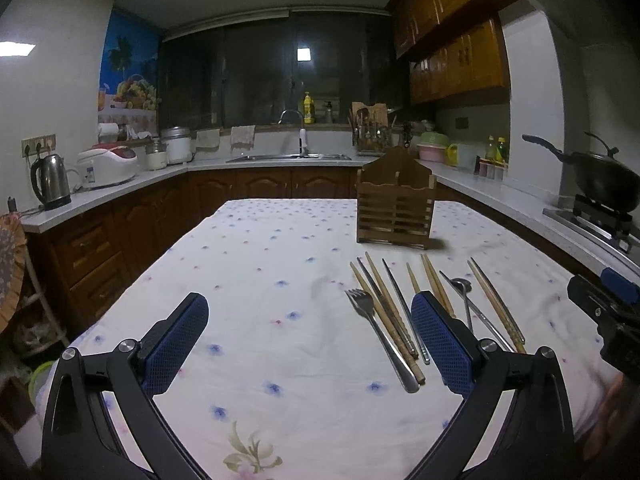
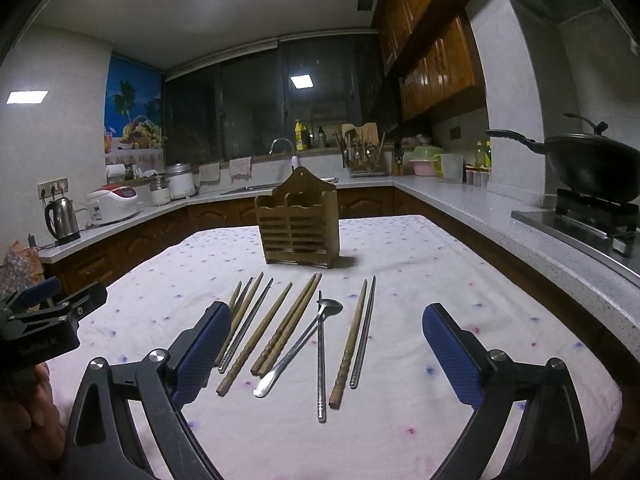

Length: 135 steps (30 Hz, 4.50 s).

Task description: Organize utensils

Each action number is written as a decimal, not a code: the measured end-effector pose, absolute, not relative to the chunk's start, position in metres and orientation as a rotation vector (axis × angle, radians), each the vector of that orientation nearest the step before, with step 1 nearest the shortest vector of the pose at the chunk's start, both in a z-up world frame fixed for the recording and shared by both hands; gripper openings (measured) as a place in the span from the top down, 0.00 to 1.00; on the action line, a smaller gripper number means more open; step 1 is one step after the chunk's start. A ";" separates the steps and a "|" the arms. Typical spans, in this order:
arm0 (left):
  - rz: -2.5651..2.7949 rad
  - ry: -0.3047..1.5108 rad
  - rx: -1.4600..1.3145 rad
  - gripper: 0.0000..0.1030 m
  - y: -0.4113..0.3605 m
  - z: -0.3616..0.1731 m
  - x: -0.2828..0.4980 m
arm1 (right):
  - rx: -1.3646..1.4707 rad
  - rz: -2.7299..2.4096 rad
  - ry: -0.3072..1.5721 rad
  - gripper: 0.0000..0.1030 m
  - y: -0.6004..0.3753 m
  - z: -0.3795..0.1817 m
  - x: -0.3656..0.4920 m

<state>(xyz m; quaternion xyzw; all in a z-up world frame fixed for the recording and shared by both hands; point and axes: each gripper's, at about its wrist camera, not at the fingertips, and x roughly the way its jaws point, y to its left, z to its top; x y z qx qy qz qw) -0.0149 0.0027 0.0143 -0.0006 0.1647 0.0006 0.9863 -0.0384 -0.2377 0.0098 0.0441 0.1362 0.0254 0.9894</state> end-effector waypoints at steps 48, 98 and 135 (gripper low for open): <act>-0.129 0.546 -0.129 0.00 0.014 0.002 0.046 | 0.151 0.127 0.407 0.06 -0.243 0.011 -0.004; -0.453 1.001 -0.439 0.91 0.017 -0.034 0.197 | 0.720 0.341 0.885 0.97 -0.291 -0.046 0.174; -0.496 0.652 -0.459 0.98 0.031 0.096 0.202 | 0.355 0.265 0.507 0.98 -0.278 0.090 0.165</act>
